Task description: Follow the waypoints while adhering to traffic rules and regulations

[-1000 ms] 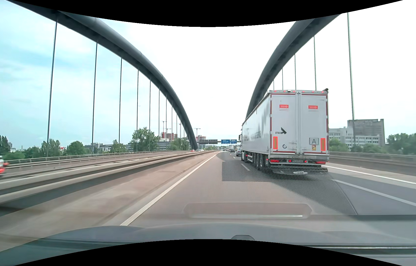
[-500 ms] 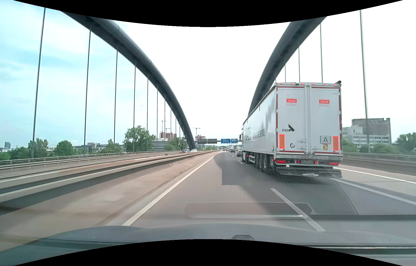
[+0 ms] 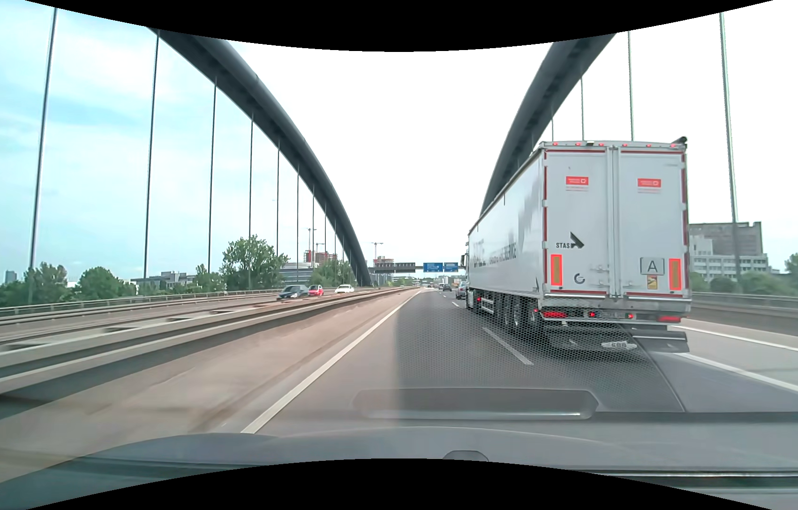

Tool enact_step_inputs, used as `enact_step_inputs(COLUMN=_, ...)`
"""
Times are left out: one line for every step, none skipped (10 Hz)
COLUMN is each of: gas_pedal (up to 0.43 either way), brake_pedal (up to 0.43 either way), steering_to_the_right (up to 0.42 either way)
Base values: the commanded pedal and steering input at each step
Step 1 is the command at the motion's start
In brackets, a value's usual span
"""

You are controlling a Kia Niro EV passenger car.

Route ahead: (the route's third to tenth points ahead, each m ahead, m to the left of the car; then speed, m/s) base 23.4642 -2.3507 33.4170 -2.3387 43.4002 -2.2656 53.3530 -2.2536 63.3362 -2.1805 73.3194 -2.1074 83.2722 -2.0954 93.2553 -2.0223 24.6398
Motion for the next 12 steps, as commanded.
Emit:
enact_step_inputs(gas_pedal=0.157, brake_pedal=0.000, steering_to_the_right=-0.004)
enact_step_inputs(gas_pedal=0.157, brake_pedal=0.000, steering_to_the_right=-0.004)
enact_step_inputs(gas_pedal=0.157, brake_pedal=0.000, steering_to_the_right=-0.004)
enact_step_inputs(gas_pedal=0.157, brake_pedal=0.000, steering_to_the_right=-0.004)
enact_step_inputs(gas_pedal=0.157, brake_pedal=0.000, steering_to_the_right=-0.004)
enact_step_inputs(gas_pedal=0.157, brake_pedal=0.000, steering_to_the_right=-0.004)
enact_step_inputs(gas_pedal=0.150, brake_pedal=0.000, steering_to_the_right=-0.004)
enact_step_inputs(gas_pedal=0.150, brake_pedal=0.000, steering_to_the_right=-0.004)
enact_step_inputs(gas_pedal=0.138, brake_pedal=0.000, steering_to_the_right=-0.004)
enact_step_inputs(gas_pedal=0.138, brake_pedal=0.000, steering_to_the_right=-0.004)
enact_step_inputs(gas_pedal=0.138, brake_pedal=0.000, steering_to_the_right=-0.004)
enact_step_inputs(gas_pedal=0.138, brake_pedal=0.000, steering_to_the_right=-0.004)
